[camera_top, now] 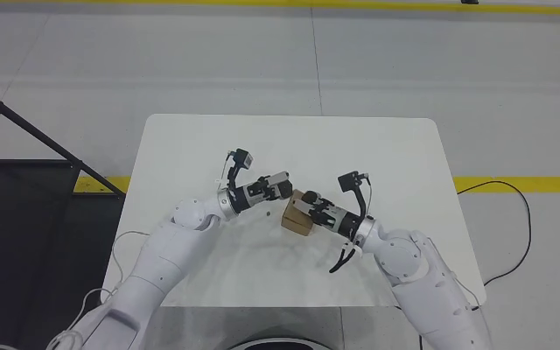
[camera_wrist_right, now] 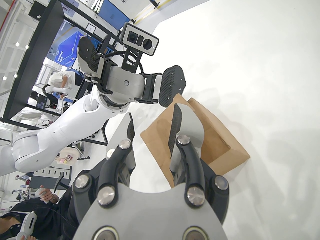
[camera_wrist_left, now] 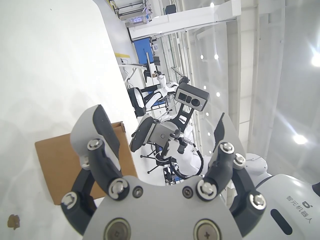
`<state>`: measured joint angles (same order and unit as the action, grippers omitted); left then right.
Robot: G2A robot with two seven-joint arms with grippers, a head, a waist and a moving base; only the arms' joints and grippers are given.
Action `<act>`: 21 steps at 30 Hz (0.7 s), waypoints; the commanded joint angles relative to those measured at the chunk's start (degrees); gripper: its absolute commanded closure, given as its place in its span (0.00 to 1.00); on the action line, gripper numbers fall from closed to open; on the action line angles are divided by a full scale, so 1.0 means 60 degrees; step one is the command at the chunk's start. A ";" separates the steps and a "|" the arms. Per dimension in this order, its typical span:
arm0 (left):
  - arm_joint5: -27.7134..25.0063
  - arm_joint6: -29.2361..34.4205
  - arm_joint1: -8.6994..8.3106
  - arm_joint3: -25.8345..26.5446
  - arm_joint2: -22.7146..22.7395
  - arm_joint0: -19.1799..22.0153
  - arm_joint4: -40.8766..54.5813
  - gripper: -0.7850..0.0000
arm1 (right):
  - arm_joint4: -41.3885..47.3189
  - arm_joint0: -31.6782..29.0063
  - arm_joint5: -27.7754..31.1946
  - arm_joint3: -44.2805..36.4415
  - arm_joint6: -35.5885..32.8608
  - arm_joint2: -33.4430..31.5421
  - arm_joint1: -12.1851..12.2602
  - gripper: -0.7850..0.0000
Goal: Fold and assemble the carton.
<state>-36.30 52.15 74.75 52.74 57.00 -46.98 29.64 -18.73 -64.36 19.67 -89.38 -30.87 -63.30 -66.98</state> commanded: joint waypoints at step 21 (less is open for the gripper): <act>0.0054 0.0214 0.0058 -0.0002 0.0120 -0.0026 -0.0052 0.00 | -0.0022 -0.0009 0.0066 0.0045 -0.0100 0.0017 -0.0023 0.55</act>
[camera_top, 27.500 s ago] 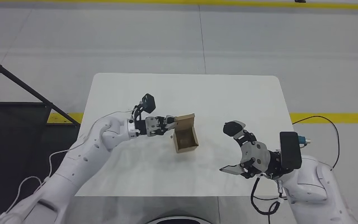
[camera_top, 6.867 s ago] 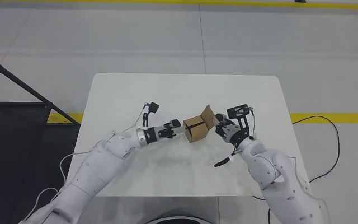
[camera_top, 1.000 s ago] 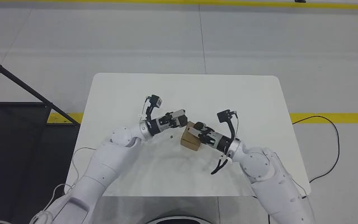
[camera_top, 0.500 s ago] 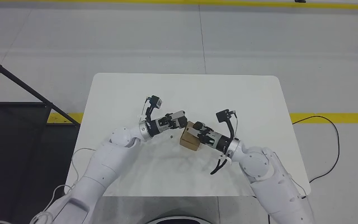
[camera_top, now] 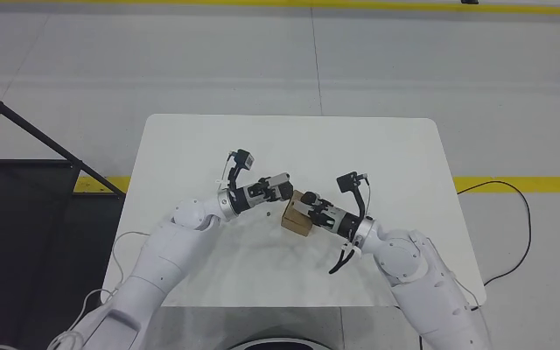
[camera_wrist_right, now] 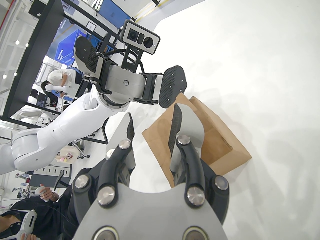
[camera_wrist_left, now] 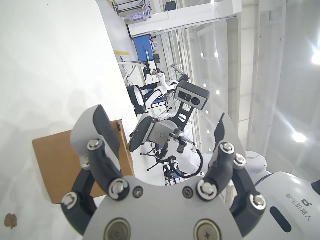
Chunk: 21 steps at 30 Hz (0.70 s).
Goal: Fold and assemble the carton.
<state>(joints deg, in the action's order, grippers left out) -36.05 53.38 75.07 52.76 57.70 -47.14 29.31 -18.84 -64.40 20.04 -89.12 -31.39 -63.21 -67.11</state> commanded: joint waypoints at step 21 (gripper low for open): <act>0.0054 0.0064 -0.0015 0.0009 0.0298 -0.0072 -0.0013 0.00 | -0.0019 -0.0002 -0.0094 0.0005 -0.0005 -0.0011 -0.0021 0.56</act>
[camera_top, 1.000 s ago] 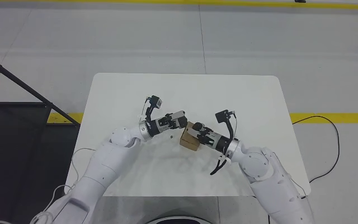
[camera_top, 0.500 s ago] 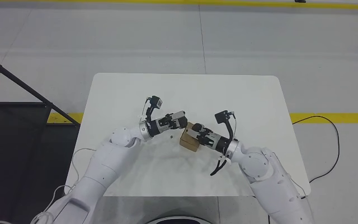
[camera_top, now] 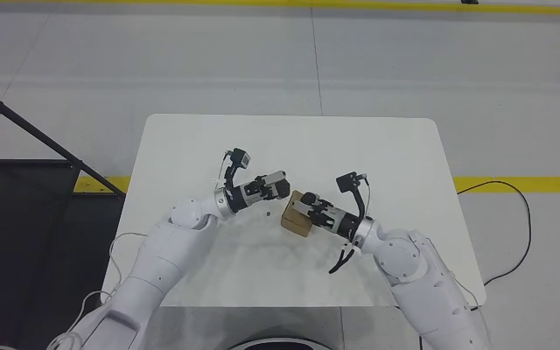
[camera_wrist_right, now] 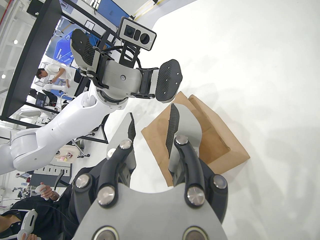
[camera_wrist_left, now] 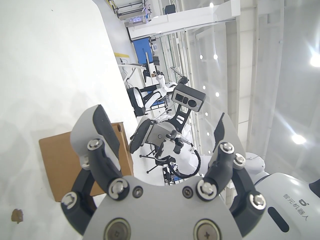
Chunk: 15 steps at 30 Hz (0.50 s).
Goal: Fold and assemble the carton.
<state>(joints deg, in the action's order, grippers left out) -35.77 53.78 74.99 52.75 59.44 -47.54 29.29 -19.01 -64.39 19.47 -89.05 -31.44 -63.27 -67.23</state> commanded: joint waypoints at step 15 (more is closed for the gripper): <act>0.0068 0.0085 0.0044 0.0063 -0.0032 -0.0061 -0.0101 0.00 | -0.0016 0.0015 0.0004 0.0019 -0.0025 0.0003 -0.0016 0.55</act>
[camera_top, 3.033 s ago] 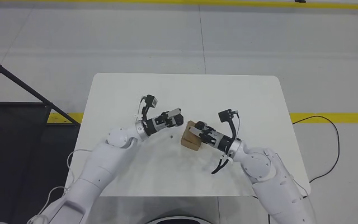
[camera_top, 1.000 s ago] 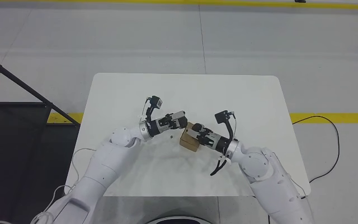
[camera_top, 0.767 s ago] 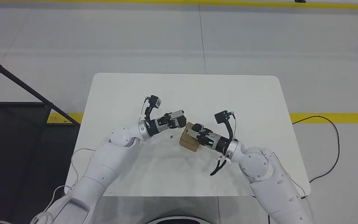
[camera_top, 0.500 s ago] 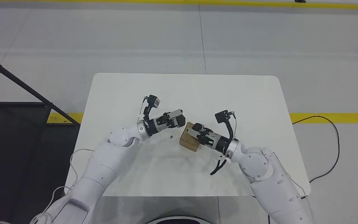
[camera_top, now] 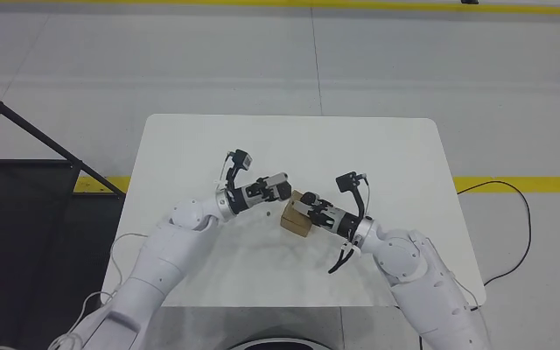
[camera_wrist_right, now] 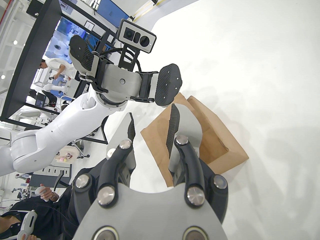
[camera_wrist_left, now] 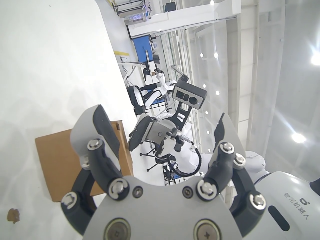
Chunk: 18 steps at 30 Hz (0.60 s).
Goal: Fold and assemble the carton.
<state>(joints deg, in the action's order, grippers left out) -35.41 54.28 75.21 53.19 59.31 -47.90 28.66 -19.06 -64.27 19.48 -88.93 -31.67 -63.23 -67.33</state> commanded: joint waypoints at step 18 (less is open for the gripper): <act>-0.0003 0.0104 0.0053 -0.0128 0.0025 0.0033 0.0041 0.00 | 0.0010 -0.0035 0.0012 0.0041 -0.0097 0.0003 -0.0009 0.55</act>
<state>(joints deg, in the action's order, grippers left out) -35.40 54.90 75.53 52.45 59.38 -47.68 28.81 -18.99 -64.50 19.59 -88.77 -32.14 -63.27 -67.37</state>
